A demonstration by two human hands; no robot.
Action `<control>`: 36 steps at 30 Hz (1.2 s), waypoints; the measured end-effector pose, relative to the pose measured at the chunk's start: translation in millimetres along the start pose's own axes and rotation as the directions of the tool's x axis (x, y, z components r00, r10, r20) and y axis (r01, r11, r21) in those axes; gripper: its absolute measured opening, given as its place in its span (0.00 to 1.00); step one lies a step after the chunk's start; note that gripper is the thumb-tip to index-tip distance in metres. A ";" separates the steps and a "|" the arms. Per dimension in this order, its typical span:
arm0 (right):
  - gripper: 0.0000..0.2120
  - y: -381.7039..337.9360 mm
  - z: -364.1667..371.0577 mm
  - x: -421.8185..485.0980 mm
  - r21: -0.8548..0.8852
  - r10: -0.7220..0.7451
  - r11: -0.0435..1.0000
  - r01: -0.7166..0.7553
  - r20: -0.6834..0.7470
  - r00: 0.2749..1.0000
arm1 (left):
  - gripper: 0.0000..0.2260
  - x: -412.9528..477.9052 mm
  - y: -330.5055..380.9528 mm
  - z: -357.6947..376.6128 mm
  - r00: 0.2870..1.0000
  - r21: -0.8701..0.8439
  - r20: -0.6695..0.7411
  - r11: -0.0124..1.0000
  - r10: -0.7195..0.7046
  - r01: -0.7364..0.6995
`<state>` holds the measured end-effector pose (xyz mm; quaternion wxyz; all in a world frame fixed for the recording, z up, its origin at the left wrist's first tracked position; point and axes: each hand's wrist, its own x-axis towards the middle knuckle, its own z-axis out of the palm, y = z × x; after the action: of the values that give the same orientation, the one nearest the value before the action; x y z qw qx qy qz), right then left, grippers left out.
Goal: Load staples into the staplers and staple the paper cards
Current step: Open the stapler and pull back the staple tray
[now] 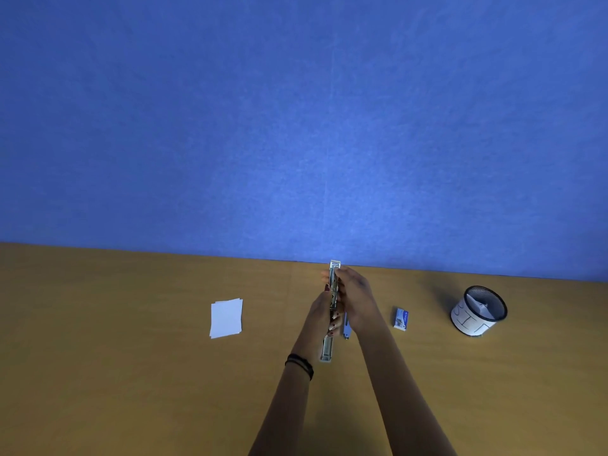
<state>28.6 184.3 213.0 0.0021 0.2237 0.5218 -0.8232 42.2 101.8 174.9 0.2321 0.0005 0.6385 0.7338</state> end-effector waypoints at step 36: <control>0.09 16.1 -3.0 -9.8 -0.010 0.123 0.992 -0.123 -0.039 0.992 | 0.19 2.3 -5.3 -1.2 0.974 -0.226 -0.146 0.965 -0.172 0.136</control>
<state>42.3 177.4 201.7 0.0442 0.2711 0.5121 -0.8139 41.5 101.8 169.0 0.2339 -0.1347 0.5705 0.7757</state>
